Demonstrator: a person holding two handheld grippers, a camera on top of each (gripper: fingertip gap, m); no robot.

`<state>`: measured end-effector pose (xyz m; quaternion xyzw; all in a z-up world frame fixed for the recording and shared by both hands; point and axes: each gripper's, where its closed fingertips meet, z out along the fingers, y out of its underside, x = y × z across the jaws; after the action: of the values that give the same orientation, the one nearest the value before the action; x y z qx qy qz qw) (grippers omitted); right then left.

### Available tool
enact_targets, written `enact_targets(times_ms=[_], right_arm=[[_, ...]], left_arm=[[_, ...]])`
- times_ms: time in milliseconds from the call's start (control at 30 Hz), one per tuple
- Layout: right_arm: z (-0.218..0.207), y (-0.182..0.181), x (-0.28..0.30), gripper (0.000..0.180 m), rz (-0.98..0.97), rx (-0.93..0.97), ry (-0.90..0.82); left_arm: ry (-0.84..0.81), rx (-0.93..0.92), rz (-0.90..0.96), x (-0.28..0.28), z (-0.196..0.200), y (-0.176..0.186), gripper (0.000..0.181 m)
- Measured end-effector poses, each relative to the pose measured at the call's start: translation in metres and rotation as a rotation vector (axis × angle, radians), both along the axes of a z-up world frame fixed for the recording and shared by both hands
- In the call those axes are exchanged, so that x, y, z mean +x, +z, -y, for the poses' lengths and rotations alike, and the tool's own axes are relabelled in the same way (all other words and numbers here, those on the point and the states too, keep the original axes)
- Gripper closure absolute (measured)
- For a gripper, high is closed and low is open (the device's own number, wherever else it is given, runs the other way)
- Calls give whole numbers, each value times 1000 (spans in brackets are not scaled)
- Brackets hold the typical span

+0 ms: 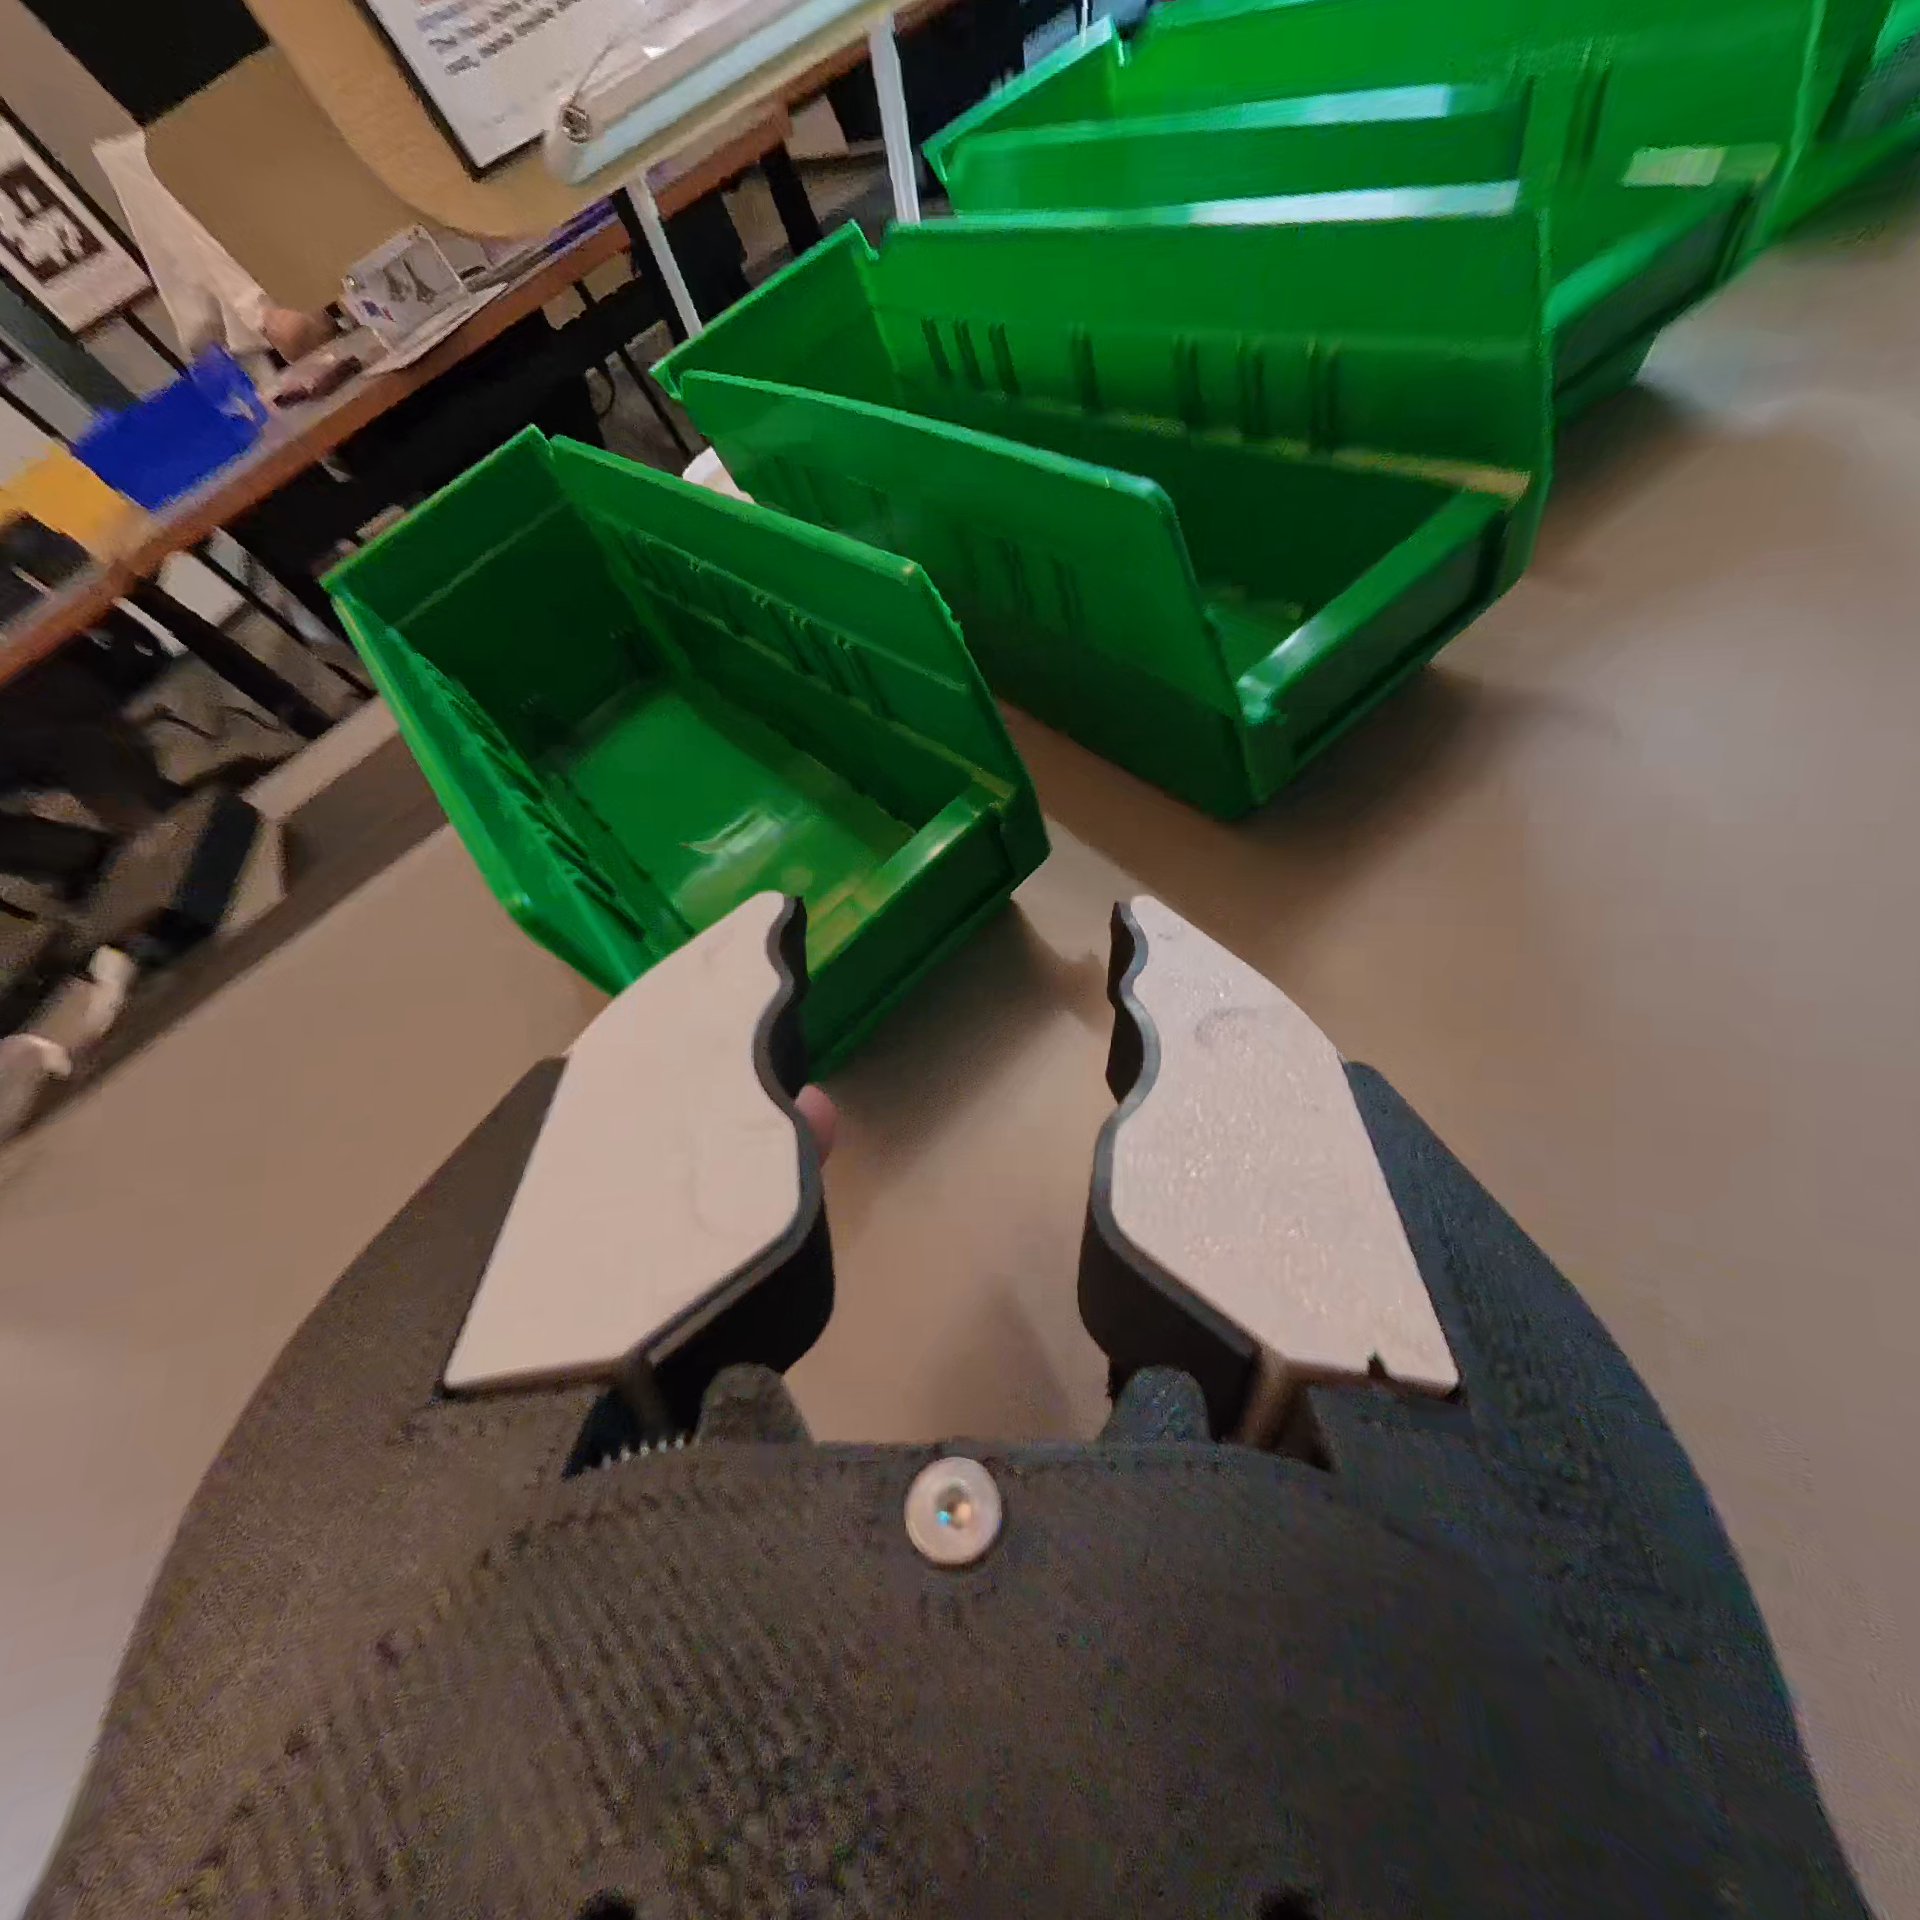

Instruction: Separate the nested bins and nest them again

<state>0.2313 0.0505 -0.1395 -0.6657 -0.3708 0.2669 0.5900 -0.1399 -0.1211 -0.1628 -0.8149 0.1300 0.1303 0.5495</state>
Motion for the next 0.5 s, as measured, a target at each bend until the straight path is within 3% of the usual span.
enact_targets(times_ms=[233,500], right_arm=[[0,5,4,102,-52,-9,7],[7,0,-4,100,-3,-7,65]], left_arm=[[-79,-241,-287,-9,-32,-15,124],[-107,-541,-403,-34,-43,-52,125]])
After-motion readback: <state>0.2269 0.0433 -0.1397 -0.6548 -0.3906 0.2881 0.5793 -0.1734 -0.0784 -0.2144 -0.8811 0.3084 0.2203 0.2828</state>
